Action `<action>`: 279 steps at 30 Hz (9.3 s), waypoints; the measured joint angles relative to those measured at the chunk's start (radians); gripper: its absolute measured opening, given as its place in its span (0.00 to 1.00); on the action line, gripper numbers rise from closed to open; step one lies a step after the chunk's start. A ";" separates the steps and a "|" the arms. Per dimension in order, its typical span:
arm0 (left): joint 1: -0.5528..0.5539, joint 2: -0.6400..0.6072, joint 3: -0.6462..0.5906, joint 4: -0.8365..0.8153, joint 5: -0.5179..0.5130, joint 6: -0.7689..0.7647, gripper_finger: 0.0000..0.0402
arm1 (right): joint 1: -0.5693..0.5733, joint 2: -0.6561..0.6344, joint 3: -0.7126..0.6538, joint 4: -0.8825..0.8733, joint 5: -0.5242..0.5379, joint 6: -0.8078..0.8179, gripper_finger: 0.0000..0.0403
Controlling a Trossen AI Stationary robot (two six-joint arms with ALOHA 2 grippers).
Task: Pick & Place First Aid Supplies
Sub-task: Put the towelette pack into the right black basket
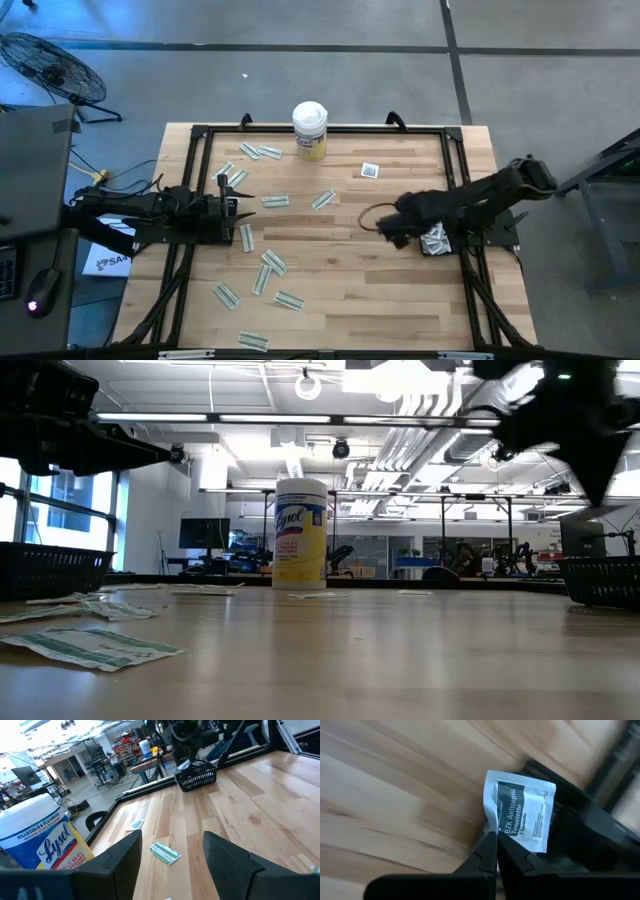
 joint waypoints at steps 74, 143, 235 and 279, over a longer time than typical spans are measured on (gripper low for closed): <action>0.000 0.000 0.000 0.000 0.000 0.000 0.51 | -0.570 0.389 -0.165 1.214 0.473 -0.398 0.19; 0.000 0.000 0.000 0.000 0.002 0.000 0.51 | -0.300 0.420 -0.164 1.211 0.484 -0.330 0.01; 0.000 0.000 0.000 0.000 0.003 0.000 0.51 | -0.214 0.313 -0.171 1.063 0.438 -0.291 0.00; 0.000 0.000 0.000 0.000 0.003 0.000 0.51 | 0.054 -0.156 -0.167 0.138 0.164 0.140 0.00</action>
